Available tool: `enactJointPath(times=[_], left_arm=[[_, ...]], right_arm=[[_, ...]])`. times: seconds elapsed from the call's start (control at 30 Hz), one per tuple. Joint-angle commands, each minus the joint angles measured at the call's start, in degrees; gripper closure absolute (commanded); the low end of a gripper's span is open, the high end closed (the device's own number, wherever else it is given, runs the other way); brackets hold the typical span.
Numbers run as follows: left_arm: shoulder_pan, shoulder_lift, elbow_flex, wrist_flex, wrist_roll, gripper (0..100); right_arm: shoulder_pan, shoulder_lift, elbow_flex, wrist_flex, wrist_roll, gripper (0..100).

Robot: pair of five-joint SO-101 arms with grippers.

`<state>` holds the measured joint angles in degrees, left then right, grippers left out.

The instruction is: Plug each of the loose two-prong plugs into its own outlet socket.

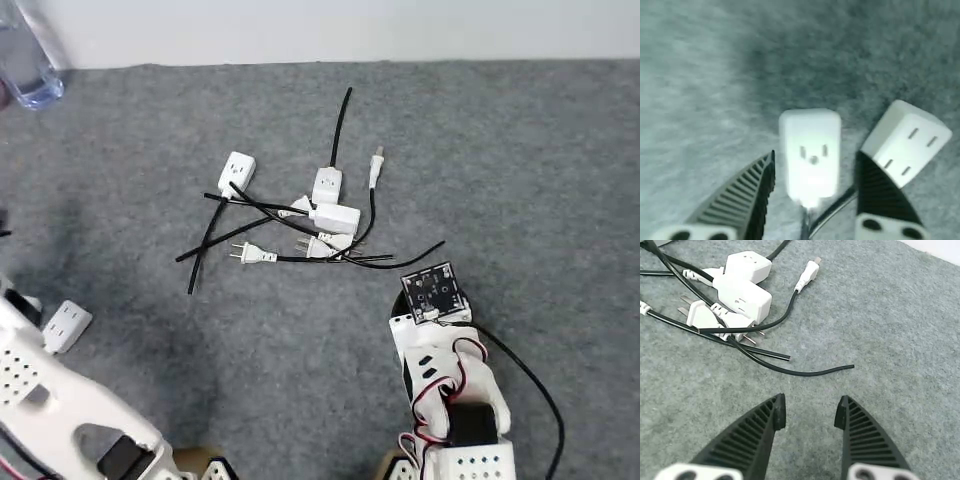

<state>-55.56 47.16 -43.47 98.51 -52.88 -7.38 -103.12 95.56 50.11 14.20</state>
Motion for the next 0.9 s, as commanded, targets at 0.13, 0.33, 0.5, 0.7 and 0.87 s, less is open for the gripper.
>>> enactJointPath(times=[0.13, 0.33, 0.5, 0.7, 0.87], left_arm=[[1.1, -0.9, -14.8, 2.1, 3.8, 73], [13.3, -0.9, -19.3, 2.1, 13.5, 73], [28.2, -0.5, -19.4, 1.9, 22.6, 73], [45.2, -0.2, -19.1, -3.4, 30.0, 73], [53.6, 2.6, -19.3, -11.2, 33.0, 73]], right_arm=[[-1.7, 0.0, 0.9, 0.8, 0.7, 82.2], [-1.8, 0.0, 0.9, 0.7, 0.7, 82.0], [-1.6, 0.0, 0.9, 0.7, 0.6, 81.9], [-1.5, 0.0, 0.9, 0.5, 0.7, 81.9], [-1.5, 0.0, 0.9, 0.5, 0.7, 81.9]])
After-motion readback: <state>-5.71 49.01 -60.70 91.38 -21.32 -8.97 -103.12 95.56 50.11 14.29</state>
